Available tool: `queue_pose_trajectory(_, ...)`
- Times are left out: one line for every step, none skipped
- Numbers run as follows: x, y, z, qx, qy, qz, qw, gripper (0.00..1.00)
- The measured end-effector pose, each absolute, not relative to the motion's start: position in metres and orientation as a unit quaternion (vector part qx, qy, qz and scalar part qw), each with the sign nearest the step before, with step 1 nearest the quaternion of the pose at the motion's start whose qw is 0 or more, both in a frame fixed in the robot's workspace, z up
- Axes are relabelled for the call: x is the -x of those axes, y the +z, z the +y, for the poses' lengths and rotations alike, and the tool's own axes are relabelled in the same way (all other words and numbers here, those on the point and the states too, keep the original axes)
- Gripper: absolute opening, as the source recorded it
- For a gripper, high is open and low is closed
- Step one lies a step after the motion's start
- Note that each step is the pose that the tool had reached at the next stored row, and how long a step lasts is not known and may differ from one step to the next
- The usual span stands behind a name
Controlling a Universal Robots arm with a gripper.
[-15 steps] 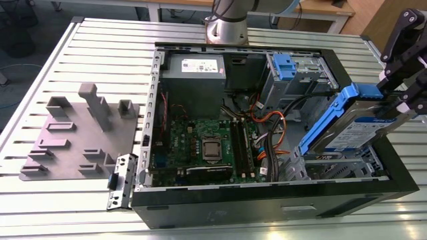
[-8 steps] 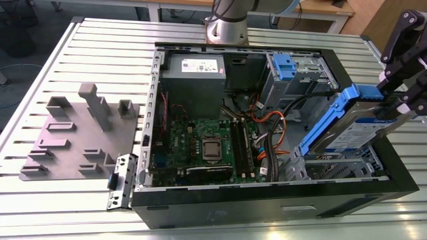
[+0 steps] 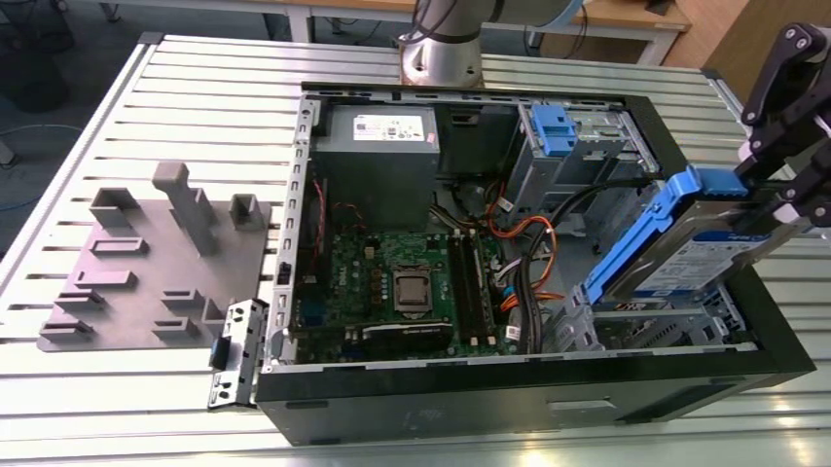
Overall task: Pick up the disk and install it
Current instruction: 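Insert the disk into the insertion slot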
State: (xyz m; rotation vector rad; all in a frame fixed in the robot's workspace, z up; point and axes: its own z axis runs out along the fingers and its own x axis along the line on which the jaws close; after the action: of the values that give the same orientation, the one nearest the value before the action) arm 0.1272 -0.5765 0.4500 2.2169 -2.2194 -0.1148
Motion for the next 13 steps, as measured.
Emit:
queue_pose_trajectory(-0.127,0.449,-0.576,-0.706,-0.037,-0.707,0.001,0.35)
queue_pose_trajectory(-0.127,0.448,-0.576,-0.706,-0.037,-0.707,0.001,0.35)
queue_pose_trajectory(-0.127,0.448,-0.576,-0.707,-0.037,-0.707,0.001,0.35)
queue_pose_trajectory(-0.127,0.447,-0.576,-0.707,-0.037,-0.707,0.001,0.35)
queue_pose_trajectory(-0.127,0.446,-0.576,-0.707,-0.037,-0.707,0.001,0.35)
queue_pose_trajectory(-0.127,0.446,-0.576,-0.707,-0.037,-0.707,0.001,0.35)
queue_pose_trajectory(-0.127,0.445,-0.576,-0.707,-0.037,-0.707,0.001,0.35)
queue_pose_trajectory(-0.127,0.444,-0.576,-0.707,-0.037,-0.707,0.001,0.35)
queue_pose_trajectory(-0.127,0.443,-0.576,-0.707,-0.037,-0.707,0.001,0.35)
queue_pose_trajectory(-0.127,0.442,-0.576,-0.707,-0.037,-0.707,0.001,0.35)
queue_pose_trajectory(-0.127,0.441,-0.576,-0.707,-0.037,-0.707,0.001,0.35)
queue_pose_trajectory(-0.127,0.439,-0.576,-0.707,-0.037,-0.707,0.001,0.35)
queue_pose_trajectory(-0.127,0.438,-0.576,-0.707,-0.037,-0.707,0.001,0.35)
